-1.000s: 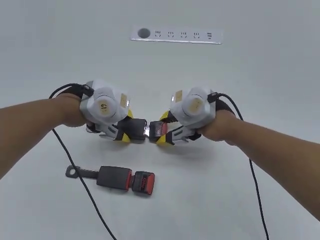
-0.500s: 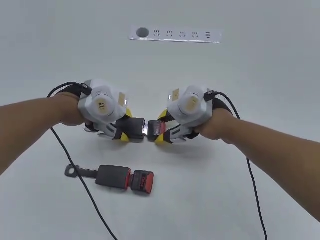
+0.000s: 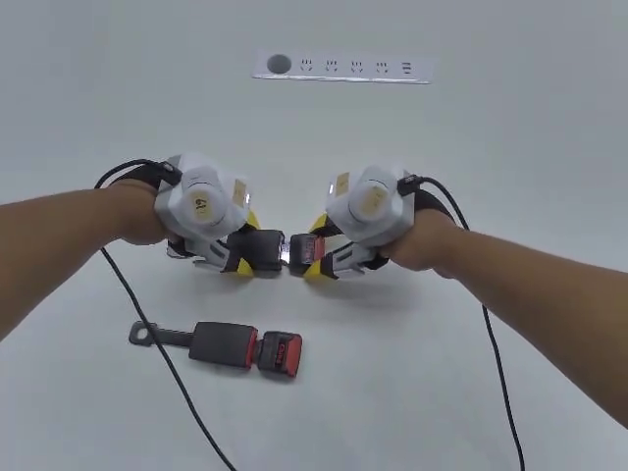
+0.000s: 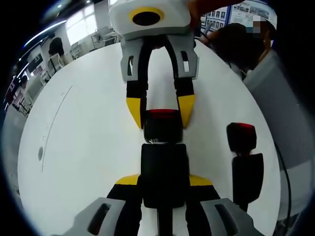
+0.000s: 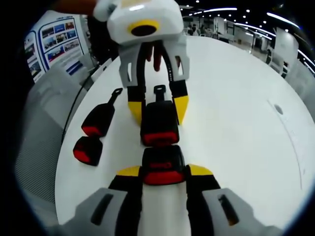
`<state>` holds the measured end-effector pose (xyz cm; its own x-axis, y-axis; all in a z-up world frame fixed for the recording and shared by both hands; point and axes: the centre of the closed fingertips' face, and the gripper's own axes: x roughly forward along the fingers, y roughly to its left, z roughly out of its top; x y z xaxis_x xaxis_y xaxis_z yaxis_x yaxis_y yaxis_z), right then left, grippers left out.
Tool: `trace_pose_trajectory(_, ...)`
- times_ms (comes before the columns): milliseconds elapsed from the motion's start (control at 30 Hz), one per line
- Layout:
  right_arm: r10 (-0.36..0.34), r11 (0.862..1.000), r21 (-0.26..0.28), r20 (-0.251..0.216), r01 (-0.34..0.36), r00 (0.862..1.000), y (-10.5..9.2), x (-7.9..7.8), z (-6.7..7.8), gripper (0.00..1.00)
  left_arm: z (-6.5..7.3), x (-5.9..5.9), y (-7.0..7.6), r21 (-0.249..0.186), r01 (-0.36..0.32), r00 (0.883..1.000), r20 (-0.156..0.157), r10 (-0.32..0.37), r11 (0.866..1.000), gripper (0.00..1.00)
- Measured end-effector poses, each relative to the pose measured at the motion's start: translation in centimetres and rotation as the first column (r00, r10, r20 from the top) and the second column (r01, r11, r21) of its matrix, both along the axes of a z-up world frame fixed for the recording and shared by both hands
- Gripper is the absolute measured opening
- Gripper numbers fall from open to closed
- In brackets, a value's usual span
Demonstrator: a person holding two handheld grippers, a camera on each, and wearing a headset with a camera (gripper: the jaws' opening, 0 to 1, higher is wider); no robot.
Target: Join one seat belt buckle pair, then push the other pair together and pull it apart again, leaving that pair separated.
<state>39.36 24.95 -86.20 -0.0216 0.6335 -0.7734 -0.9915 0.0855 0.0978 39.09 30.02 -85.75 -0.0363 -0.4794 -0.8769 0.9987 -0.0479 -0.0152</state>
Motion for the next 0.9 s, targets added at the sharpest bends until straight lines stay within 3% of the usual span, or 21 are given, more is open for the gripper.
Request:
trace_pose_trajectory(633, 0.006, 1.000, -0.004, -0.001, -0.006, 1.000, -0.3, 0.0, 0.0, 0.34, 0.0, 0.0, 0.0, 0.017, 0.016, 1.000, -0.001, -0.016, 1.000, 0.35)
trace_pose_trajectory(767, 0.013, 1.000, -0.013, 0.000, -0.013, 1.000, -1.6, 0.0, 0.0, 0.34, 0.0, -0.1, 0.1, 0.016, 0.014, 1.000, 0.001, -0.014, 1.000, 0.35)
trace_pose_trajectory(900, -0.002, 1.000, 0.003, -0.005, 0.002, 1.000, -1.5, -0.1, -0.1, 0.34, -0.1, 0.0, -0.1, 0.024, 0.023, 1.000, 0.000, -0.023, 0.999, 0.35)
